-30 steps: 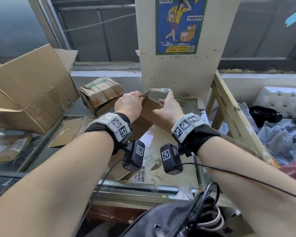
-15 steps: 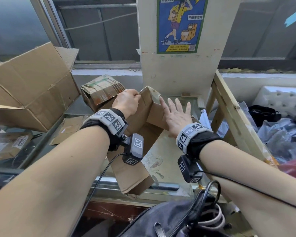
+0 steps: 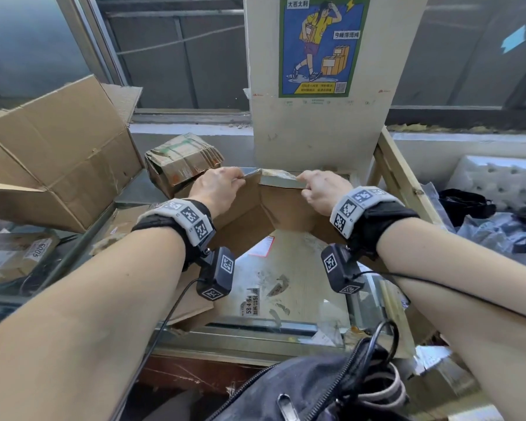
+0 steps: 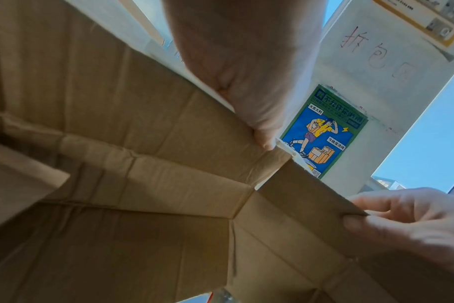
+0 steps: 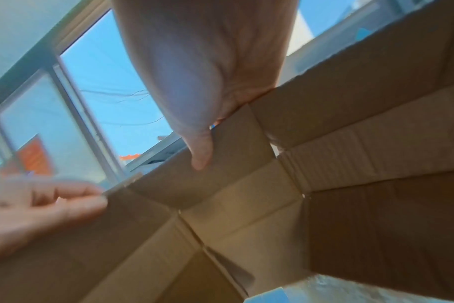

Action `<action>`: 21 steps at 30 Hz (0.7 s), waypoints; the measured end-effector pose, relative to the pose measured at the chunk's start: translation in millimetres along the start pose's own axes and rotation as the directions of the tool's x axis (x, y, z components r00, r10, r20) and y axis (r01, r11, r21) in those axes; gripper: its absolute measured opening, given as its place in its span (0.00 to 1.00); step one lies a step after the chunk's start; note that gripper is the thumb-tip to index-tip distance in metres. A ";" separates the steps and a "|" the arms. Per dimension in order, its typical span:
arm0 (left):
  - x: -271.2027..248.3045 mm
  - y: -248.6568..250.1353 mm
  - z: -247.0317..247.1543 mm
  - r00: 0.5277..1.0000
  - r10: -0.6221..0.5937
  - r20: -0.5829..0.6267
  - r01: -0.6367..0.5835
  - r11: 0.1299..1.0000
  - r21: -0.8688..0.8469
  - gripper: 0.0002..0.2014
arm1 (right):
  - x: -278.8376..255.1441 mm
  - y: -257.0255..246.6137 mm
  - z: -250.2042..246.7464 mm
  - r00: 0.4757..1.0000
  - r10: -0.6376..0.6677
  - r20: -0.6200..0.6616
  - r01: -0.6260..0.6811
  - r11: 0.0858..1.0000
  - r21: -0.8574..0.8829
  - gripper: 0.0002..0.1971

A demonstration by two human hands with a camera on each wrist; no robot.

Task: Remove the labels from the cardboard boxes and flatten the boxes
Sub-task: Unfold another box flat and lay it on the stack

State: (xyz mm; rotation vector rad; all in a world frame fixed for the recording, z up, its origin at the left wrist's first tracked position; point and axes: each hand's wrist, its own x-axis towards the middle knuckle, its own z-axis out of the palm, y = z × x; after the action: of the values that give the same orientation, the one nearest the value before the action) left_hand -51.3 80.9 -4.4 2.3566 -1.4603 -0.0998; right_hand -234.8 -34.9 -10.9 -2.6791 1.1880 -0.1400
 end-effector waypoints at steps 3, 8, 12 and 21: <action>0.4 1.0 1.7 1.000 -0.017 -0.007 0.017 0.999 0.032 0.12 | 4.9 5.2 -6.9 1.000 0.020 -0.023 -0.018 0.994 0.108 0.13; 1.7 8.0 -4.7 0.969 0.146 -0.199 -0.087 0.956 0.279 0.12 | 6.8 11.9 -11.7 0.998 0.047 -0.030 -0.041 0.985 0.167 0.12; 2.9 7.5 -13.0 0.972 0.128 -0.199 -0.059 0.946 0.319 0.09 | 10.9 15.9 -16.6 0.997 0.080 0.018 -0.082 0.969 0.234 0.13; -2.0 6.6 -2.6 0.983 -0.078 -0.166 0.092 0.993 0.075 0.14 | 8.0 31.3 -6.3 0.985 0.173 0.009 -0.144 0.792 0.593 0.12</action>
State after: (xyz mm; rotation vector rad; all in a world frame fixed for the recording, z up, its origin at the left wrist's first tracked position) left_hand -57.1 80.7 -0.1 2.4293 -1.3103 0.1318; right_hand -253.0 -62.3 -11.9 -2.0277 1.1384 -0.4671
